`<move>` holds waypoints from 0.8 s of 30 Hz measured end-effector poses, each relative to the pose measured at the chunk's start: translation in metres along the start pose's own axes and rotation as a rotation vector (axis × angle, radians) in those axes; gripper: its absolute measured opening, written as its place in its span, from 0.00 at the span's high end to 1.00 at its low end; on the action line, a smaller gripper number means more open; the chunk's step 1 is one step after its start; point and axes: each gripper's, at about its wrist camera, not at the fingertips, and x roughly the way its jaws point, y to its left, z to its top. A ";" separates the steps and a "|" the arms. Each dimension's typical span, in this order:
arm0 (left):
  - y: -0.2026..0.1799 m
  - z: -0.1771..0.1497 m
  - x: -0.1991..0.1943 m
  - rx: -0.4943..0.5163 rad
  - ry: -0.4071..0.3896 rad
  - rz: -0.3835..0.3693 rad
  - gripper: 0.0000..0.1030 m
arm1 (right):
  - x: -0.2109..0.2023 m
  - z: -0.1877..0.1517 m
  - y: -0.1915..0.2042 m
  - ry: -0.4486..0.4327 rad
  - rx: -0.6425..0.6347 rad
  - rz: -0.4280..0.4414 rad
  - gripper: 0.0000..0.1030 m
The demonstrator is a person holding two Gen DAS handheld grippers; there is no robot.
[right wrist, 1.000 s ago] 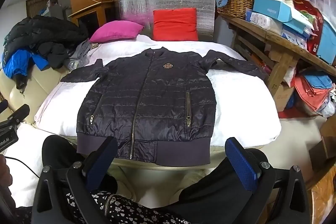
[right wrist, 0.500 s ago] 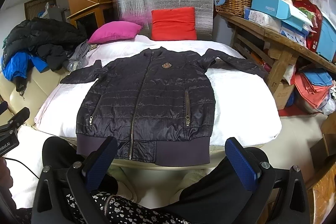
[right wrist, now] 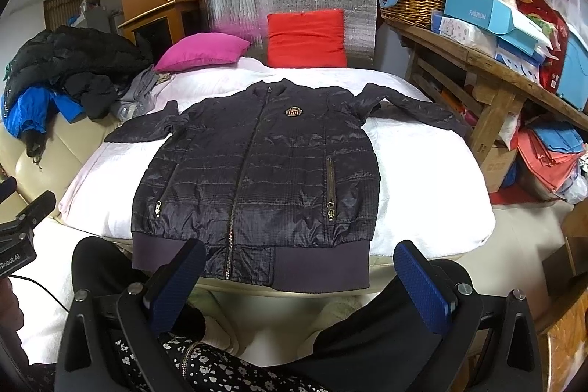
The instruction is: Fold large clothes
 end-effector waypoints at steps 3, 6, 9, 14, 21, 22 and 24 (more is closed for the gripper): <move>-0.001 -0.001 0.004 0.000 0.012 -0.004 0.00 | 0.003 0.001 0.001 0.004 -0.002 0.001 0.00; -0.001 -0.002 0.006 0.002 0.018 -0.009 0.00 | 0.006 0.001 0.002 0.010 -0.008 0.003 0.00; -0.001 -0.002 0.005 0.003 0.020 -0.009 0.00 | 0.007 0.000 0.002 0.017 -0.009 0.004 0.00; -0.002 -0.003 0.005 -0.001 0.017 -0.006 0.00 | 0.007 -0.001 0.002 0.011 -0.006 0.002 0.00; -0.002 -0.002 0.006 0.000 0.025 -0.004 0.00 | 0.007 -0.001 0.002 0.011 -0.004 0.003 0.00; -0.002 -0.002 0.006 0.000 0.027 -0.004 0.00 | 0.007 -0.001 0.001 0.013 -0.003 0.003 0.00; -0.002 -0.002 0.007 0.001 0.029 -0.005 0.00 | 0.008 -0.002 0.000 0.014 0.000 0.003 0.00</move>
